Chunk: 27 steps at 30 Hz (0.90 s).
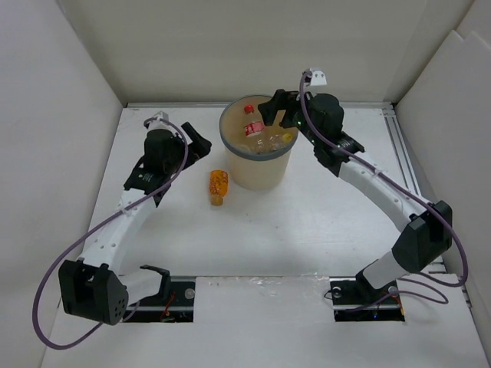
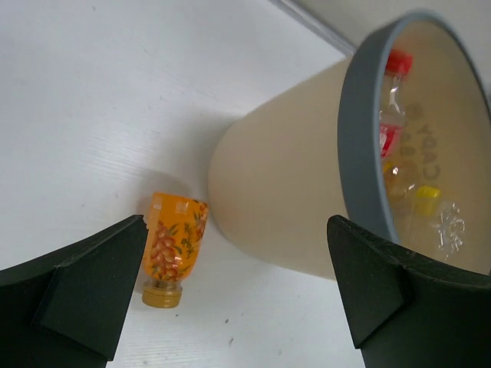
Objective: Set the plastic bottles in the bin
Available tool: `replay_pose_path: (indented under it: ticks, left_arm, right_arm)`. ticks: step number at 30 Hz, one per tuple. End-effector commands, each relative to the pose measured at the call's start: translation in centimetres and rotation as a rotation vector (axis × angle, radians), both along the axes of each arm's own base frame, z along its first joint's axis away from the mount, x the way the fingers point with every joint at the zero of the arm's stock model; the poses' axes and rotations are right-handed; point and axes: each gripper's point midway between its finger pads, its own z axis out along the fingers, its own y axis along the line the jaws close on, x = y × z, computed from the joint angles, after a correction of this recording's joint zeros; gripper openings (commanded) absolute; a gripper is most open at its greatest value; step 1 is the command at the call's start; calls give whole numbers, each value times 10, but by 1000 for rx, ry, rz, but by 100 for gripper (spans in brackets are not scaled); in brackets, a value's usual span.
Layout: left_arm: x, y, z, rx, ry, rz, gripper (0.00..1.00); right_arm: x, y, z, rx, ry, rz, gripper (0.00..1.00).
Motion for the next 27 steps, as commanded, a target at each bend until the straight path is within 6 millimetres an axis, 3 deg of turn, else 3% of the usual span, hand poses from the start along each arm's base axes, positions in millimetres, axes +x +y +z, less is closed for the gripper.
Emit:
replay_pose_path:
  ticks: [1, 5, 7, 8, 10, 11, 12, 14, 18, 27]
  left_arm:
    - [6, -11, 5, 12, -61, -5, 100]
    - [15, -15, -27, 18, 12, -10, 100]
    - [18, -16, -40, 34, 41, -14, 100]
    - [19, -18, -47, 35, 60, -24, 100]
    - [20, -25, -69, 32, 120, -59, 100]
    - [22, -26, -77, 34, 129, -59, 100]
    - [24, -30, -85, 20, 140, -67, 100]
    - [24, -32, -96, 17, 156, -79, 100]
    - [24, -32, -110, 31, 182, -84, 100]
    - [19, -32, -168, 61, 299, -99, 97]
  right_arm:
    - [-11, -21, 37, 23, -73, -45, 99]
    - [-30, -29, 57, 40, -98, -47, 99]
    - [-41, -31, 48, 28, -79, -41, 99]
    - [-53, -36, 56, 40, -98, -29, 99]
    - [-68, -36, 55, 65, -88, 13, 99]
    - [-75, -37, 43, 55, -73, 30, 99]
    - [-87, -41, 52, 68, -95, 49, 99]
    - [-100, -39, 43, 70, -83, 97, 99]
    - [-133, -44, 49, 82, -107, 158, 99]
    - [-159, -58, 46, 85, -114, 171, 99]
